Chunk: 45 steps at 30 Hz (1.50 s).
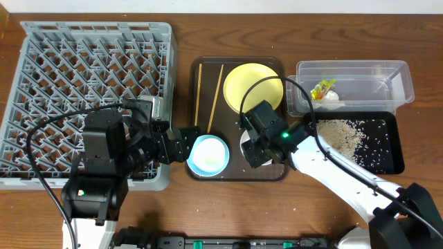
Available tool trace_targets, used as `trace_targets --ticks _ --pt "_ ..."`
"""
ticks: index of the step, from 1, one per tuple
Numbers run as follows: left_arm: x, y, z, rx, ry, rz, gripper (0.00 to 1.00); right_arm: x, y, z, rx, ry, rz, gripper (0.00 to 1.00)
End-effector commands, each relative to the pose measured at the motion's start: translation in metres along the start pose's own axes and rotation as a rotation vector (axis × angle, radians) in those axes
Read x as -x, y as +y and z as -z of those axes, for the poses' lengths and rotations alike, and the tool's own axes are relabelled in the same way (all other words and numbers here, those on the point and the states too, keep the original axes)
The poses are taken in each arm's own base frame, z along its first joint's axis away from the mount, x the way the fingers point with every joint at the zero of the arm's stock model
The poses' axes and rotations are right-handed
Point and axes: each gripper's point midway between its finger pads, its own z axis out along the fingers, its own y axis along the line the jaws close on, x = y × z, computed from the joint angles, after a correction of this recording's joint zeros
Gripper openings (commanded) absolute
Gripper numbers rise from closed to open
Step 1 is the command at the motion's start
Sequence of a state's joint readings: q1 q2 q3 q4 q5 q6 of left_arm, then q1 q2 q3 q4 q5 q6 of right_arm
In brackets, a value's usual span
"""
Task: Sort waste into correct bins and load items into the dishwasher
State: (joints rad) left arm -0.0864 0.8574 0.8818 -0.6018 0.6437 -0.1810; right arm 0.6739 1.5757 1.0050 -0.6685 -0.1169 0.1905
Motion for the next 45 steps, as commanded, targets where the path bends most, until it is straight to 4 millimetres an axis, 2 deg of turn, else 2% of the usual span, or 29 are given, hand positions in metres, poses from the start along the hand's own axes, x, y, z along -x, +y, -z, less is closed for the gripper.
trace_targets --ticks 1,5,7,9,12,16,21,26,28,32,34,37,39,42,45 --pt "0.008 -0.004 0.004 0.001 -0.022 -0.019 0.96 0.016 0.011 0.016 0.035 -0.050 0.008 0.49" --pt "0.008 -0.004 0.004 0.001 -0.021 -0.018 0.96 0.039 0.024 0.045 0.092 -0.110 0.012 0.56" --pt "0.006 -0.004 0.004 0.000 -0.016 -0.014 0.96 0.050 0.034 0.060 0.138 -0.129 0.018 0.56" --pt "-0.003 -0.002 0.004 0.004 0.021 0.010 0.96 0.058 0.047 0.072 0.195 -0.143 0.027 0.56" --pt "-0.005 0.006 0.004 0.050 0.023 0.018 0.96 0.064 0.061 0.079 0.253 -0.156 -0.008 0.55" --pt "-0.005 0.019 0.004 0.125 0.015 0.061 0.96 0.057 0.069 0.062 0.251 -0.100 -0.045 0.55" --pt "0.001 0.053 0.020 0.317 -0.061 0.196 0.96 0.049 0.073 0.018 0.242 -0.006 -0.051 0.51" --pt "0.004 0.065 0.032 0.375 -0.104 0.223 0.96 0.038 0.076 -0.017 0.238 0.078 -0.057 0.34" --pt "-0.001 0.070 0.035 0.394 -0.092 0.243 0.96 0.037 0.074 -0.022 0.235 0.085 -0.062 0.29" --pt "-0.010 0.077 0.038 0.420 -0.066 0.281 0.96 0.044 0.073 -0.017 0.243 0.066 -0.067 0.06" --pt "-0.012 0.075 0.038 0.410 -0.057 0.285 0.96 0.051 0.070 -0.007 0.248 0.040 -0.075 0.01" --pt "-0.012 0.068 0.034 0.362 -0.046 0.289 0.96 0.070 0.061 0.019 0.261 -0.030 -0.092 0.01" --pt "-0.008 0.055 0.030 0.271 -0.044 0.299 0.96 0.087 0.055 0.046 0.305 -0.098 -0.087 0.01" --pt "0.004 0.025 0.023 0.047 -0.039 0.315 0.96 0.108 0.051 0.094 0.432 -0.217 -0.027 0.01" --pt "0.022 -0.003 0.024 -0.198 -0.035 0.309 0.95 0.117 0.053 0.140 0.580 -0.327 0.092 0.01"
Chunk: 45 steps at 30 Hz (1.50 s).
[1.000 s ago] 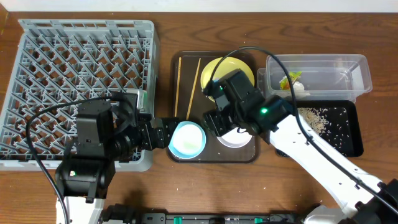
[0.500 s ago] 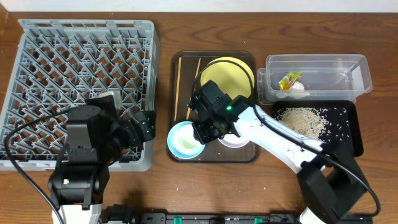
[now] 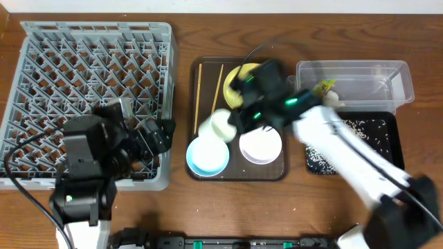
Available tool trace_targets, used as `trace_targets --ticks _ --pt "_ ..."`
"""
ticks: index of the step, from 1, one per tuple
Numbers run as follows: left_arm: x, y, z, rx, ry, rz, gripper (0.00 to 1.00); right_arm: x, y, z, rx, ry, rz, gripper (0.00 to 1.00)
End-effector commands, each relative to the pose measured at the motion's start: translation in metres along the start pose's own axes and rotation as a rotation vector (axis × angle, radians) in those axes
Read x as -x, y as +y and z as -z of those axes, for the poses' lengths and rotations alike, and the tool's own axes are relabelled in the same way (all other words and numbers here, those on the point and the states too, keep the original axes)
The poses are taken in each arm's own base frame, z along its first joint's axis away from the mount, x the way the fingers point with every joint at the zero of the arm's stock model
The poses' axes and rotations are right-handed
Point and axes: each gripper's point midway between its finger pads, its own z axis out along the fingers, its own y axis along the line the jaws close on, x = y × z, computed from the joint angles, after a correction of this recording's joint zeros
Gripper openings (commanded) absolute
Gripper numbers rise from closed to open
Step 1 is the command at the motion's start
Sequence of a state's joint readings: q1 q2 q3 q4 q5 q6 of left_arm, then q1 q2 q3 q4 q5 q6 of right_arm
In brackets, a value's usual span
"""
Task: Sort waste into correct bins and load items into the dishwasher
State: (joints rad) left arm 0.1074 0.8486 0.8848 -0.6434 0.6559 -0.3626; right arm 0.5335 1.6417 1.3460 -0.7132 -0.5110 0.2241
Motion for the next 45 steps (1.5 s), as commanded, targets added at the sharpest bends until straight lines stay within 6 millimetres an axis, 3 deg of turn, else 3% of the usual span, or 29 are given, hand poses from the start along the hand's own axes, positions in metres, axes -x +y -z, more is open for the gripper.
trace_targets --ticks 1,6,9,15,21,29,40,45 --pt "-0.002 -0.052 0.009 -0.366 0.117 0.025 0.95 0.024 0.046 0.060 0.278 -0.123 0.205 0.01" --pt "-0.007 -0.070 0.011 -0.611 0.265 0.102 0.95 0.032 0.077 0.101 0.553 -0.207 0.323 0.01" --pt "-0.011 -0.076 0.011 -0.711 0.347 0.152 0.95 0.034 0.088 0.110 0.627 -0.228 0.371 0.01" --pt "-0.019 -0.085 0.009 -0.778 0.423 0.173 0.95 0.032 0.097 0.097 0.590 -0.218 0.402 0.01" --pt "-0.034 -0.103 0.017 -0.813 0.462 0.112 0.86 0.033 0.090 0.078 0.465 -0.209 0.397 0.01" --pt "-0.040 -0.114 0.030 -0.836 0.447 0.049 0.86 0.034 0.093 0.079 0.477 -0.214 0.407 0.01" --pt "-0.036 -0.116 0.031 -0.849 0.420 -0.002 0.87 0.015 0.127 0.077 0.614 -0.167 0.484 0.01" --pt "-0.036 -0.117 0.031 -0.844 0.431 0.023 0.91 0.018 0.134 0.094 0.711 -0.197 0.522 0.01"
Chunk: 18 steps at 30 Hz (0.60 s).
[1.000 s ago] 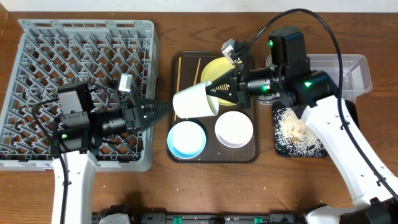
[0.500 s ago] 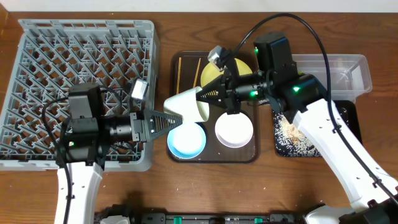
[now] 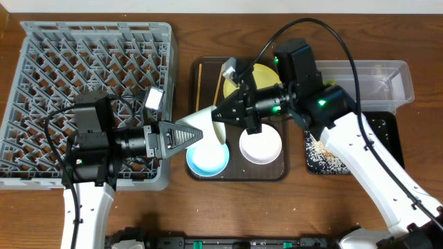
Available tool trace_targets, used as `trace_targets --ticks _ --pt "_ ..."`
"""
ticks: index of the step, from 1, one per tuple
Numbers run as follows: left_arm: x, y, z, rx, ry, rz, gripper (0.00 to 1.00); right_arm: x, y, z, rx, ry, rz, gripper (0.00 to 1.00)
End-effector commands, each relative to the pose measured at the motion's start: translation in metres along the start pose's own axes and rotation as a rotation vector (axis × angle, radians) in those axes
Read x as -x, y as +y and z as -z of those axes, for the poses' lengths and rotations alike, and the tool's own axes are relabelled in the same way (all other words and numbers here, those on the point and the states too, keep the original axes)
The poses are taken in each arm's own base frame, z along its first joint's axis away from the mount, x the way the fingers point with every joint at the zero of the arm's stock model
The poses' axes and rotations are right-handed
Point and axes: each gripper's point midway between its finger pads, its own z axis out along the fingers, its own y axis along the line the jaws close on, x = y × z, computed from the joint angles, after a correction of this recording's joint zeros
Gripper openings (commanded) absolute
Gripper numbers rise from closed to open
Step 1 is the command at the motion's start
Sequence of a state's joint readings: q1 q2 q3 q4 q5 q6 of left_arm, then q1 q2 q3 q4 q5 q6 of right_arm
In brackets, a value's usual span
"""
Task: Sort waste into correct bins and load items into the dishwasher
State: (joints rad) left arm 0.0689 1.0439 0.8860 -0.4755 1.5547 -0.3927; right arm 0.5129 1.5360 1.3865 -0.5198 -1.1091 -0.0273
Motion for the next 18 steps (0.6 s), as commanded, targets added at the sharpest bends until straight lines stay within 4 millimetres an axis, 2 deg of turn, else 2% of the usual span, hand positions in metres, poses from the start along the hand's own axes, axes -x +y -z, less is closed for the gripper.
trace_targets --ticks 1,5,10,18 --pt "0.000 -0.011 0.000 -0.018 0.007 -0.011 0.91 0.007 0.017 0.008 0.122 -0.028 0.036 0.01" --pt "0.000 -0.012 0.000 -0.018 0.007 -0.006 0.91 0.009 0.015 0.012 0.122 -0.037 0.017 0.01" --pt "0.001 -0.015 0.000 -0.020 0.006 -0.042 0.90 0.008 0.008 0.007 0.077 -0.028 0.015 0.01" --pt "0.000 -0.021 0.001 -0.021 0.004 -0.086 0.77 0.000 0.003 -0.007 0.054 0.002 0.002 0.01"
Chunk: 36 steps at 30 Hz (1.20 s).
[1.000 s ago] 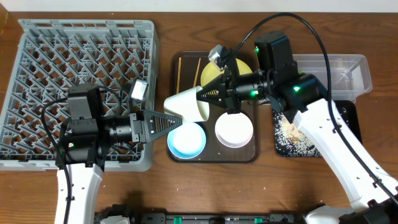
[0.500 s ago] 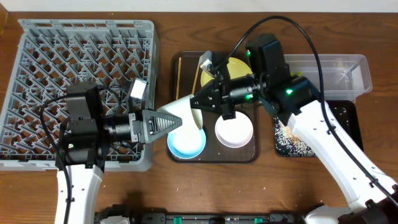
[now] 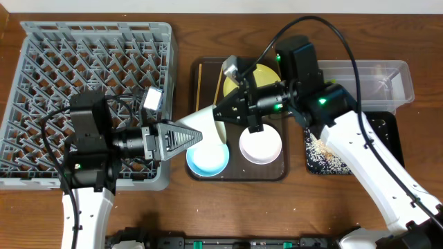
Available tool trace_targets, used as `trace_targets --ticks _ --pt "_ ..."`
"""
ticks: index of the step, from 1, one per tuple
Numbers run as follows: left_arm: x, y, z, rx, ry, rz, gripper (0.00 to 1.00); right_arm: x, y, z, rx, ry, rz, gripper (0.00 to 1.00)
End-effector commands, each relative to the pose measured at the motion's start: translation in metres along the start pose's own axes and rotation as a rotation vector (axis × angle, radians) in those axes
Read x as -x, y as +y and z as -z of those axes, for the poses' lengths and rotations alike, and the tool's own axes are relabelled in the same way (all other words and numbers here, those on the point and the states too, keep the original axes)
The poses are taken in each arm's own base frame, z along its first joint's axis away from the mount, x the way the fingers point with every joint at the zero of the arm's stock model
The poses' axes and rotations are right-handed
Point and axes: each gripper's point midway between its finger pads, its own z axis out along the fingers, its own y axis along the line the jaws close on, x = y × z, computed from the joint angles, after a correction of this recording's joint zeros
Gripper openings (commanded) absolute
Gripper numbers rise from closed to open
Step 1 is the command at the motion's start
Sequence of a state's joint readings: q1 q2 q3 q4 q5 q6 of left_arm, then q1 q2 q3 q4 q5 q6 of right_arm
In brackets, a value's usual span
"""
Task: Sort waste into correct bins and load items into the dishwasher
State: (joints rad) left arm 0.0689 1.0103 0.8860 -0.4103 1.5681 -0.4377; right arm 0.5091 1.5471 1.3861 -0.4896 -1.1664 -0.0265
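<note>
A white cup (image 3: 197, 124) lies tilted in the air over the left edge of the brown tray (image 3: 277, 173), between both grippers. My right gripper (image 3: 219, 117) is shut on its rim end from the right. From the left my left gripper (image 3: 201, 135) reaches in, its fingers closed to a point on the cup's wall. On the tray lie a blue bowl (image 3: 208, 159), a white bowl (image 3: 260, 146), a yellow plate (image 3: 266, 75) and chopsticks (image 3: 201, 86). The grey dishwasher rack (image 3: 90, 76) stands at the left.
A clear plastic container (image 3: 374, 76) stands at the back right. In front of it is a black tray (image 3: 377, 124) strewn with rice grains. The right arm spans over the plate and the black tray; cables loop above both arms.
The left arm and its gripper have shifted slightly to the left. The cup and the right gripper stay in the same place, with both grippers at the cup.
First my right gripper was low at the white bowl and the left one beside the blue bowl. Then the right held a white cup above the tray while the left was back at the rack. Later both grippers met at the cup, and they remain there.
</note>
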Motion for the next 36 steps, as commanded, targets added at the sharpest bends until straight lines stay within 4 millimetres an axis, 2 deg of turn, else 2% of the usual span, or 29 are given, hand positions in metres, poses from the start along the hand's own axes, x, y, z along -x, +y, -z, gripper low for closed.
trace_targets --ticks 1,9,11,13,14,15,16,18,22,25,28,32,36 --pt "0.001 -0.008 0.000 -0.007 0.004 -0.032 0.76 -0.003 -0.003 -0.007 -0.004 0.014 -0.015 0.01" --pt "0.001 -0.008 0.000 -0.006 0.003 -0.021 0.68 -0.004 -0.006 -0.008 -0.005 0.016 -0.019 0.01" --pt "0.001 -0.008 0.000 -0.006 0.003 -0.022 0.64 -0.004 -0.006 -0.008 -0.005 0.016 -0.019 0.04" --pt "0.001 -0.008 0.000 -0.006 0.003 -0.022 0.64 -0.004 -0.006 -0.008 -0.005 0.016 -0.021 0.18" --pt "0.001 -0.008 0.000 -0.004 0.002 -0.022 0.64 -0.004 -0.006 -0.008 -0.005 0.016 -0.020 0.36" --pt "0.001 -0.008 0.000 -0.004 0.002 -0.022 0.64 -0.003 -0.006 -0.006 -0.008 0.013 -0.021 0.48" --pt "0.001 -0.008 0.000 -0.003 0.002 -0.023 0.64 -0.002 -0.008 -0.003 -0.014 0.007 -0.026 0.55" --pt "0.003 -0.005 0.000 0.014 -0.011 -0.028 0.64 0.002 -0.012 0.006 -0.036 -0.011 -0.046 0.61" --pt "0.015 0.008 0.008 0.087 -0.074 -0.028 0.57 0.012 -0.022 0.036 -0.102 -0.067 -0.076 0.63" --pt "0.026 0.015 0.022 0.134 -0.142 -0.032 0.54 0.015 -0.029 0.061 -0.156 -0.102 -0.115 0.64" --pt "0.041 0.024 0.045 0.207 -0.246 -0.033 0.51 0.006 -0.040 0.076 -0.237 -0.100 -0.192 0.66" --pt "0.059 0.037 0.082 0.309 -0.404 0.016 0.50 -0.022 -0.064 0.081 -0.396 -0.032 -0.319 0.69" --pt "0.070 0.047 0.119 0.388 -0.540 0.053 0.49 -0.045 -0.070 0.077 -0.476 0.055 -0.357 0.70"
